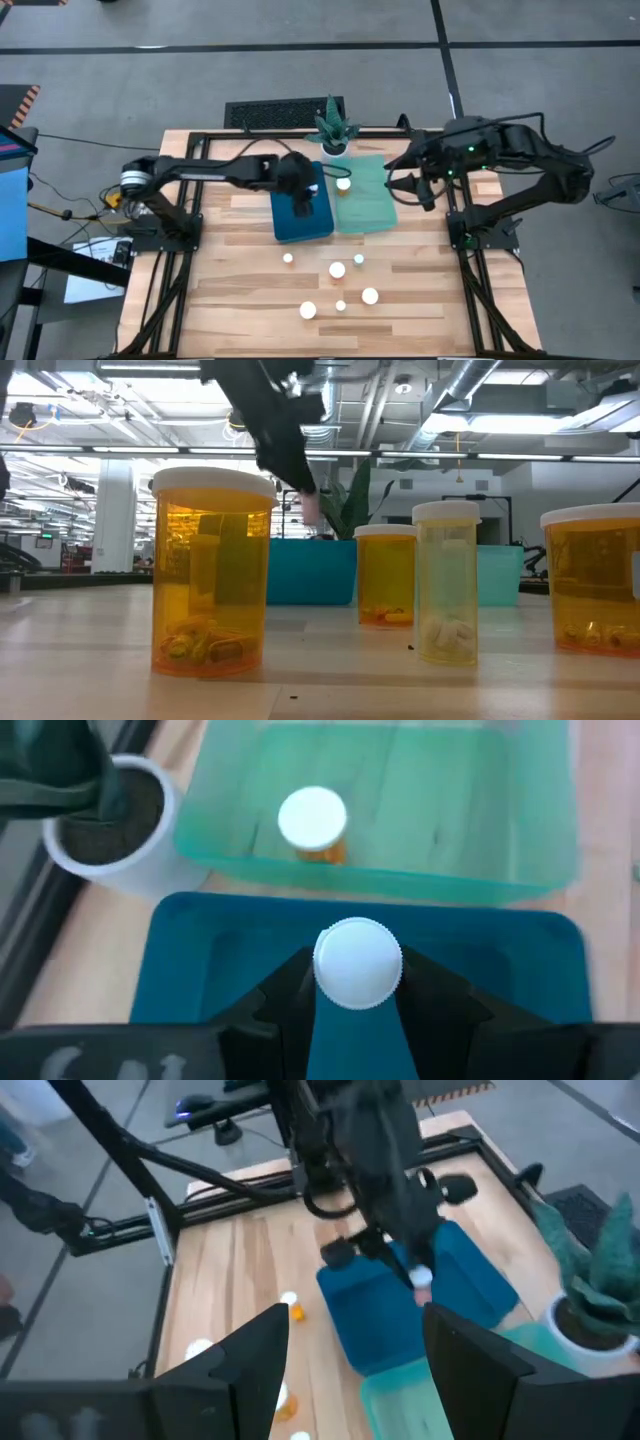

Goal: Pick and place medicine bottles into bin by pill shape (circle, oval)
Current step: Adjust the pink tablet bottle in the blue bin

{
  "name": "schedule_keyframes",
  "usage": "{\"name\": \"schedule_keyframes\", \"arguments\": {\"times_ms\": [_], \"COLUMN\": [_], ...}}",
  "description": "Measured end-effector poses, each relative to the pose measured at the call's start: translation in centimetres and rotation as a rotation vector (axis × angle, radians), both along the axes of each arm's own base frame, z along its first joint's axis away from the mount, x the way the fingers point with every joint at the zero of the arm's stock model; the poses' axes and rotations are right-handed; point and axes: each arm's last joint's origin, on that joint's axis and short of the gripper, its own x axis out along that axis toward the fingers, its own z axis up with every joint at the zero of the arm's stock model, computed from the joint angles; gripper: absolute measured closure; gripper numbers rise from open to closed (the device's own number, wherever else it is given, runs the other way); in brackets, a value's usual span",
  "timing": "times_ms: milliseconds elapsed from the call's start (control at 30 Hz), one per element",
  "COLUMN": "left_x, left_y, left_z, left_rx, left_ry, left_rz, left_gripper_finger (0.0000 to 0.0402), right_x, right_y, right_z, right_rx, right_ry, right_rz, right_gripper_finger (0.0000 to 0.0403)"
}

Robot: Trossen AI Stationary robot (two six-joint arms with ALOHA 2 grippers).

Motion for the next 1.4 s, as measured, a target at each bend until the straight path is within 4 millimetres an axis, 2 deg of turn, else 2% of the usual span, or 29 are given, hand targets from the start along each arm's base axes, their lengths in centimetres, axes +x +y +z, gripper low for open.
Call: {"name": "schedule_keyframes", "arguments": {"times_ms": [133, 233, 400, 533, 700, 933, 1400], "left_x": [0.9, 0.9, 0.7, 0.4, 0.3, -0.2, 0.1], "left_y": [2.3, 3.8, 6.2, 7.4, 7.4, 6.4, 6.5], "left_z": [-2.8, -4.0, -4.5, -4.4, -5.0, -7.1, -8.2], "left_rx": [-0.03, -0.039, -0.031, -0.031, -0.032, -0.029, 0.002], "left_ry": [0.059, 0.098, 0.072, 0.05, 0.051, 0.057, 0.018], "left_rz": [0.045, 0.088, 0.148, 0.16, 0.16, 0.175, 0.174], "left_gripper_finger": [0.0285, 0.0285, 0.0285, 0.0285, 0.0285, 0.0285, 0.0285], "right_x": [-0.6, -0.6, -0.6, -0.3, -0.3, -0.4, -0.4], "right_y": [0.3, 0.7, 1.3, 1.8, 1.9, 1.9, 1.9], "right_z": [0.3, 0.3, 0.2, 0.0, 0.0, 0.0, 0.0], "right_rx": [0.001, 0.002, 0.001, 0.001, 0.0, -0.001, 0.0], "right_ry": [-0.018, -0.019, -0.007, 0.003, 0.003, 0.004, 0.004], "right_rz": [0.014, 0.036, 0.07, 0.092, 0.098, 0.099, 0.099], "right_gripper_finger": [0.0164, 0.0164, 0.0165, 0.0165, 0.0165, 0.0165, 0.0165]}}
